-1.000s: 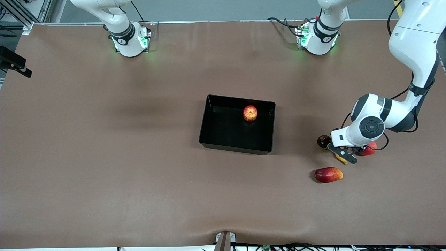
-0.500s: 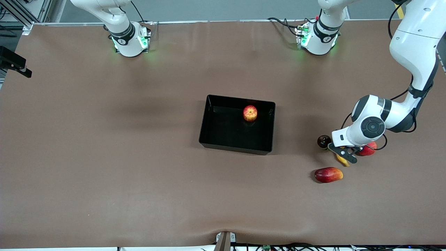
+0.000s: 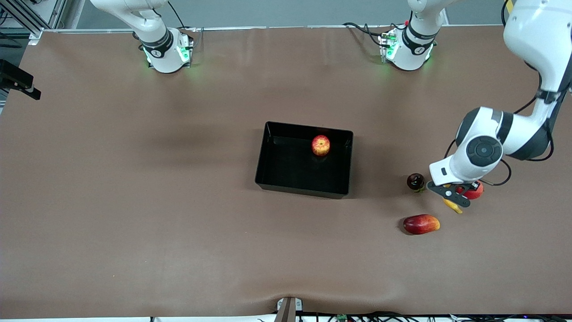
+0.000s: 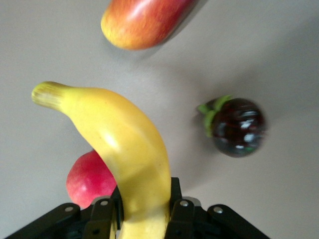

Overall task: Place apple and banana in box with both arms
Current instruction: 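Lift the banana and carry it into the tray with the left gripper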

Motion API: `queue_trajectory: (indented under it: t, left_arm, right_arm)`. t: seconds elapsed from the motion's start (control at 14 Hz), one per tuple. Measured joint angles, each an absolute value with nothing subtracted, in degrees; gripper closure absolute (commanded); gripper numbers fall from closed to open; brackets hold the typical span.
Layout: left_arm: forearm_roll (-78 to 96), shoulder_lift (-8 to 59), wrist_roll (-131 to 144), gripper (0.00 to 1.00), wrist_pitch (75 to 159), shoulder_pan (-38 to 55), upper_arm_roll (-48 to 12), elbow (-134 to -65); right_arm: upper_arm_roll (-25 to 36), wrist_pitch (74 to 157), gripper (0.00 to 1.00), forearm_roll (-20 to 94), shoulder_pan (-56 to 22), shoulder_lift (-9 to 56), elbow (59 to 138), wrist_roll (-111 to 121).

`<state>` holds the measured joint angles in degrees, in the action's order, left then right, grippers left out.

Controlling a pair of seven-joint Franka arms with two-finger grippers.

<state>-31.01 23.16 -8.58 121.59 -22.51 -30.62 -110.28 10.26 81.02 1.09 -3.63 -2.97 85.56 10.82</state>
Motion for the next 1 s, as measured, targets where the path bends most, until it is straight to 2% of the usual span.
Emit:
queue_trajectory:
  t: [0.21, 0.43, 0.71, 1.0]
  left_arm:
    - [-22.75, 20.04, -6.96, 1.0, 115.63, -22.47, -34.0, -107.21]
    - [-20.57, 19.92, 1.74, 1.0, 109.79, -21.28, -38.36, -102.28]
    - [-19.79, 21.24, 16.08, 1.0, 108.24, -14.2, -39.59, -98.07]
    - [-17.92, 25.98, 28.44, 1.0, 108.21, -6.5, -39.61, -92.2]
  right_arm:
    - [10.26, 81.02, 0.0, 1.09, -3.63, -2.96, 85.55, 10.82]
    - [10.27, 81.02, 0.0, 1.09, -3.63, -2.94, 85.55, 10.82]
    - [10.32, 81.02, 0.0, 1.09, -3.62, -2.94, 85.55, 10.82]
    - [10.37, 81.02, 0.0, 1.09, -3.6, -2.92, 85.53, 10.82]
